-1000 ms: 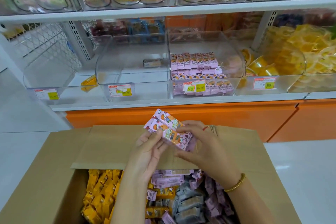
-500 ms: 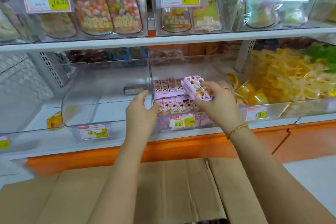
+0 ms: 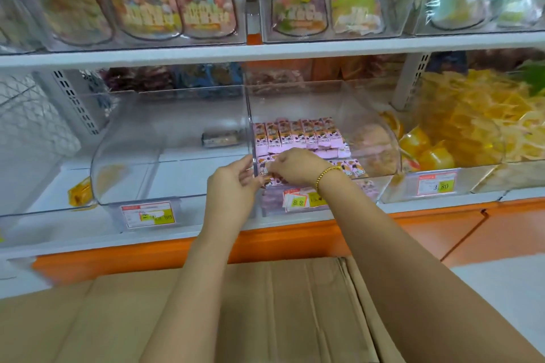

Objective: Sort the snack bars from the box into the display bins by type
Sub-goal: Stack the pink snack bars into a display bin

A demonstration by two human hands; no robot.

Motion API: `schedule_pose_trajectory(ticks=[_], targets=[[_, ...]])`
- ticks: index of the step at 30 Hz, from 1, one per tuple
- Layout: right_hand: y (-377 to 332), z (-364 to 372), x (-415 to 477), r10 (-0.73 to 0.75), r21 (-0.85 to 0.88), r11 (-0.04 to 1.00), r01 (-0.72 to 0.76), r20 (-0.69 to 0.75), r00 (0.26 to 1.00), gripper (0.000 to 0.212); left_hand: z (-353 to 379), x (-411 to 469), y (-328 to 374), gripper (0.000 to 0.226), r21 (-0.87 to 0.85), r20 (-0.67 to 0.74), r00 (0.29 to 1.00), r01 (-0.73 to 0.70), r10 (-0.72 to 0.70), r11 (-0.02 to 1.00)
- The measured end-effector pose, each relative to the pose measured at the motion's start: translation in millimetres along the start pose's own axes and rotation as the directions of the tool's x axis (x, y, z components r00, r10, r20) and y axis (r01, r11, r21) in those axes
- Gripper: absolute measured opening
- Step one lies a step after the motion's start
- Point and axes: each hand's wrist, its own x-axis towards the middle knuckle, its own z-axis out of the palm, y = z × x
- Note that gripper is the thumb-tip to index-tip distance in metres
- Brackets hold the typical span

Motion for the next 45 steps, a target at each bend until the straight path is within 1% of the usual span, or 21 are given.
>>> schedule_pose_trajectory(ticks=[2,4,6,7,8,11,14,16,18,20,21,22,24,26,30,33,37,39,41,43,45], targets=[[2,3,-10,0.015,0.101,0.995,-0.011,-0.038,0.999,0.029,-4,-13,3,0.034,-0.032,-0.017,1.000,-0.022,0.022,0.999],[5,4,-28,0.013,0.213,0.976,0.035,-0.218,0.976,0.024,-12,-36,9,0.021,-0.114,-0.100,0.995,-0.037,0.026,0.993],[6,9,-57,-0.060,0.173,0.970,0.172,-0.515,0.855,0.027,-23,-67,7,0.017,-0.237,-0.182,0.983,-0.027,-0.017,0.971],[6,15,-75,-0.094,0.173,0.956,0.238,-0.587,0.804,0.032,-27,-85,1,0.027,-0.282,-0.207,0.976,-0.001,-0.060,0.959],[7,26,-94,-0.125,0.194,0.936,0.293,-0.595,0.794,0.034,-32,-104,-7,0.035,-0.304,-0.221,0.971,0.025,-0.096,0.952],[16,76,-148,-0.225,0.239,0.910,0.340,-0.404,0.887,0.032,-41,-167,-41,0.046,-0.240,-0.211,0.962,0.123,-0.175,0.963],[34,140,-188,-0.224,0.258,0.937,0.234,-0.068,0.972,0.031,-45,-228,-87,0.051,-0.065,-0.186,0.933,0.301,-0.308,0.951],[52,186,-197,-0.155,0.264,0.957,0.117,0.128,0.980,0.033,-45,-257,-115,0.049,0.061,-0.109,0.886,0.459,-0.452,0.886],[71,230,-203,-0.061,0.281,0.960,-0.014,0.256,0.965,0.034,-46,-283,-136,0.030,0.316,0.046,0.770,0.593,-0.636,0.741],[87,270,-210,-0.002,0.230,0.969,-0.088,0.366,0.931,0.039,-46,-307,-156,0.022,0.635,0.235,0.603,0.499,-0.762,0.590],[93,289,-215,0.001,0.185,0.979,-0.088,0.425,0.905,0.040,-47,-316,-164,0.024,0.738,0.305,0.526,0.396,-0.794,0.546],[97,304,-220,0.001,0.148,0.985,-0.084,0.486,0.874,0.037,-49,-321,-170,0.028,0.789,0.345,0.483,0.316,-0.805,0.528],[101,325,-227,-0.001,0.107,0.992,-0.073,0.575,0.818,0.035,-51,-320,-177,0.032,0.783,0.357,0.446,0.336,-0.821,0.523],[102,340,-229,-0.026,0.116,0.992,-0.054,0.597,0.802,0.041,-53,-315,-180,0.036,0.767,0.368,0.429,0.362,-0.825,0.530],[98,357,-227,-0.009,0.049,0.999,-0.022,0.561,0.827,0.037,-49,-311,-182,0.035,0.815,0.437,0.382,0.216,-0.814,0.538],[95,367,-225,0.013,0.001,1.000,-0.016,0.505,0.863,0.036,-44,-313,-187,0.027,0.816,0.452,0.384,0.186,-0.805,0.547],[91,367,-224,0.012,-0.158,0.984,0.078,0.502,0.865,0.044,-48,-306,-184,0.030,0.741,0.472,0.372,0.324,-0.800,0.588],[88,358,-221,0.009,-0.125,0.990,0.064,0.510,0.860,0.031,-52,-300,-181,0.032,0.624,0.497,0.425,0.432,-0.757,0.652],[83,337,-213,-0.017,-0.020,0.999,0.030,0.492,0.870,0.019,-60,-293,-168,0.031,0.425,0.448,0.499,0.611,-0.742,0.668],[76,301,-204,-0.049,0.166,0.986,-0.026,0.430,0.901,0.024,-69,-286,-153,0.025,0.130,0.403,0.501,0.797,-0.766,0.590],[67,251,-200,-0.102,0.265,0.964,0.010,0.337,0.936,0.025,-81,-281,-135,0.018,-0.087,0.406,0.521,0.840,-0.751,0.536]])
